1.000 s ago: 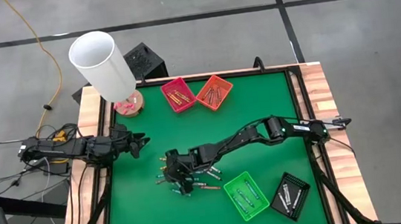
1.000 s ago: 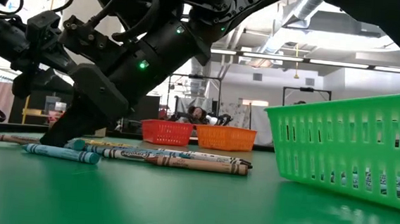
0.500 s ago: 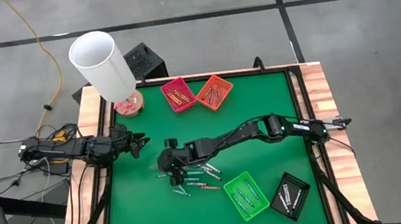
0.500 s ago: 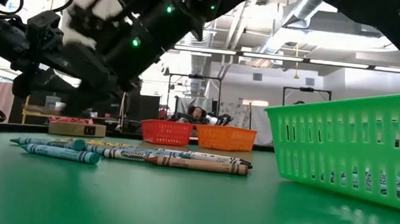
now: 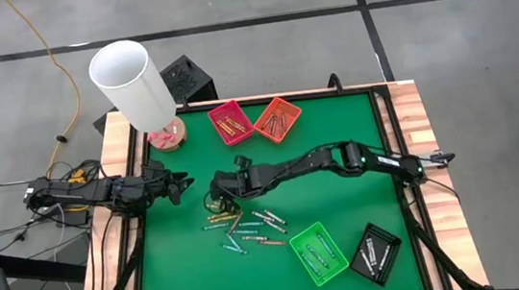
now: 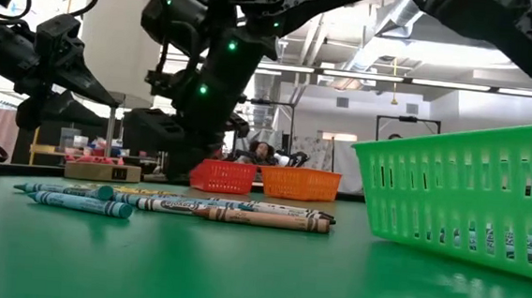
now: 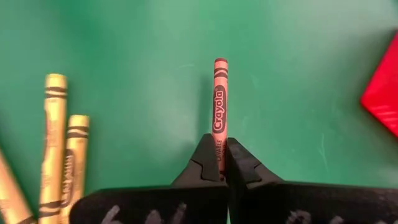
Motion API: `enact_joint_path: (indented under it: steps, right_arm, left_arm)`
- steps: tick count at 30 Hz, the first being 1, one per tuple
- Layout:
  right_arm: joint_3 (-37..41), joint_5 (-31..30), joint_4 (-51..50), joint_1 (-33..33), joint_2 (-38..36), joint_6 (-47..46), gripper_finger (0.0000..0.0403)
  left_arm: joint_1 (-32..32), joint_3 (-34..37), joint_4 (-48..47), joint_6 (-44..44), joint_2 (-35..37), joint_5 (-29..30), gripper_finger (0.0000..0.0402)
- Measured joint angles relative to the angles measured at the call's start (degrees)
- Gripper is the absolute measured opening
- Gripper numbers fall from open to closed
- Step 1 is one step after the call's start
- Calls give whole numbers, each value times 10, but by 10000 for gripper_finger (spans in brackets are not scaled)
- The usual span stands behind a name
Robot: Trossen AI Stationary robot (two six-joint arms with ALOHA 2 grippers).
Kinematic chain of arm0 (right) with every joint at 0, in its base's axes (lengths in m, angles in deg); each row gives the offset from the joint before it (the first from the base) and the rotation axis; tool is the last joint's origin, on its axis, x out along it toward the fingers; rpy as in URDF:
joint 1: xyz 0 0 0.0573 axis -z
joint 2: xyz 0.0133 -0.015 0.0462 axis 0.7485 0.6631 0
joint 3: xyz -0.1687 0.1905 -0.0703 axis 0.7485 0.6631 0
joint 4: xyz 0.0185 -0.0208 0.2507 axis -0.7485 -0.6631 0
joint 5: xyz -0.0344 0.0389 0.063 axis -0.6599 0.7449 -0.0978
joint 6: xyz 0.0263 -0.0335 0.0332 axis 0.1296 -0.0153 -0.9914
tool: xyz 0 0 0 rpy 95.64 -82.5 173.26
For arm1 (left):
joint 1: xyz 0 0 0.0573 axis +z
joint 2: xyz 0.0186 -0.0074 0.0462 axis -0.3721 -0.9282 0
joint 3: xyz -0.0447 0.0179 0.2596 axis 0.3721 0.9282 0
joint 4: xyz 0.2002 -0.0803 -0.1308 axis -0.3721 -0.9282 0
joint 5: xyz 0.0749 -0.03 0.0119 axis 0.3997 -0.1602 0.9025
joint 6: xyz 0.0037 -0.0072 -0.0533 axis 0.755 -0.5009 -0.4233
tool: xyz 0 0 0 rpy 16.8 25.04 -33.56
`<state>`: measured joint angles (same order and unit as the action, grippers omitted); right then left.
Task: Sort crayons
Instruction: Put the brown crayon into the orange bin
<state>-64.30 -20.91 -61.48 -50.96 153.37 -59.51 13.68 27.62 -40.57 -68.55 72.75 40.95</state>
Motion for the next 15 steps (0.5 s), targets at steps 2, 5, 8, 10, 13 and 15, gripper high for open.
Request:
enact_joint_path:
  steps: [2,5,8,10,13,15]
  right_arm:
    - [0,-1,0,3,0,-9,2]
    - [0,-13,-9,7,0,-42,2]
    - [0,-15,-38,15,-4,-78,2]
    - [0,-14,-53,21,-8,-88,2]
    - [0,-15,-75,27,-19,-88,2]
    - [0,-16,-92,31,-32,-85,2]
  left_arm:
    - [0,0,0,0,0,0,215]
    - [0,0,0,0,0,0,215]
    - [0,0,0,0,0,0,215]
    - [0,0,0,0,0,0,215]
    - [0,0,0,0,0,0,215]
    - [0,0,0,4,0,0,215]
